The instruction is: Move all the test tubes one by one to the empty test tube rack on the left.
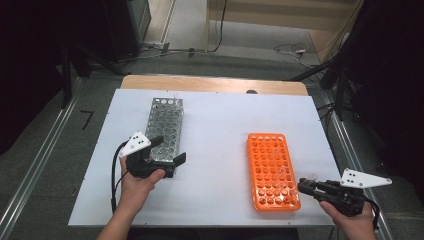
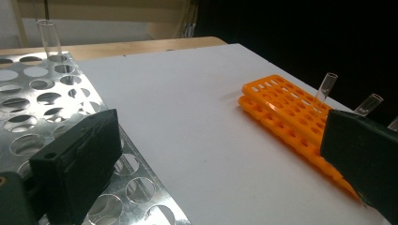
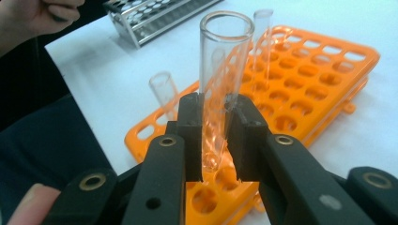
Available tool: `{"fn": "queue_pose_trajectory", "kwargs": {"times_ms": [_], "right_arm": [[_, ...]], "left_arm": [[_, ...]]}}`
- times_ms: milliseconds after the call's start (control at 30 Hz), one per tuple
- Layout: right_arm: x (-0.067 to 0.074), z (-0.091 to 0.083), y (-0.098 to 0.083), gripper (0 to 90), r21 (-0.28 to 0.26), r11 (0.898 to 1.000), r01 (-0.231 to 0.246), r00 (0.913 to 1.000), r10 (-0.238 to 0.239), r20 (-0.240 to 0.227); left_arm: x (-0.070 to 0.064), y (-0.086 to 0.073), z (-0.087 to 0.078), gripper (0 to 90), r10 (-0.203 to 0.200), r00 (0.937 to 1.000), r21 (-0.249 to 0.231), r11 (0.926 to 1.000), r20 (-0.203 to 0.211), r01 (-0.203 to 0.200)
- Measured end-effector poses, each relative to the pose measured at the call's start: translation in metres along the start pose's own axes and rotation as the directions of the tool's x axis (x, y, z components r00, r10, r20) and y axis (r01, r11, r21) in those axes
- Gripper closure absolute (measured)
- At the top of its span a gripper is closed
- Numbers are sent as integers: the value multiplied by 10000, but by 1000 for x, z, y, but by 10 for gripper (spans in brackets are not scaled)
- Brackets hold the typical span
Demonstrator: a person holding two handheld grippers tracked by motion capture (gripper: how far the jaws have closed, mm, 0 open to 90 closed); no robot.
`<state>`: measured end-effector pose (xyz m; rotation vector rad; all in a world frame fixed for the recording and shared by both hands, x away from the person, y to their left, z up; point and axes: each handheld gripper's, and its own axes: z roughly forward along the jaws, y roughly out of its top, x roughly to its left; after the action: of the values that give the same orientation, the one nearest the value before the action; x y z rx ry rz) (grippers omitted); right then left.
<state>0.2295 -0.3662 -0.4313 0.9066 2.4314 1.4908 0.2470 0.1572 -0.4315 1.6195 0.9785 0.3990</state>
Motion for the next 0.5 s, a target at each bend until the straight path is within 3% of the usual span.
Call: {"fn": "queue_pose_trajectory", "kwargs": {"times_ms": [100,500], "right_arm": [[0,0,9,741,-64,9999,-109,9999,109,15],[7,10,35,741,-143,9989,446,9990,-445,84]], "left_arm": [[-1,1,0,0,-3,10000,-50,10000,88,4],[-4,2,-1,0,57,10000,-49,10000,74,-57]]}}
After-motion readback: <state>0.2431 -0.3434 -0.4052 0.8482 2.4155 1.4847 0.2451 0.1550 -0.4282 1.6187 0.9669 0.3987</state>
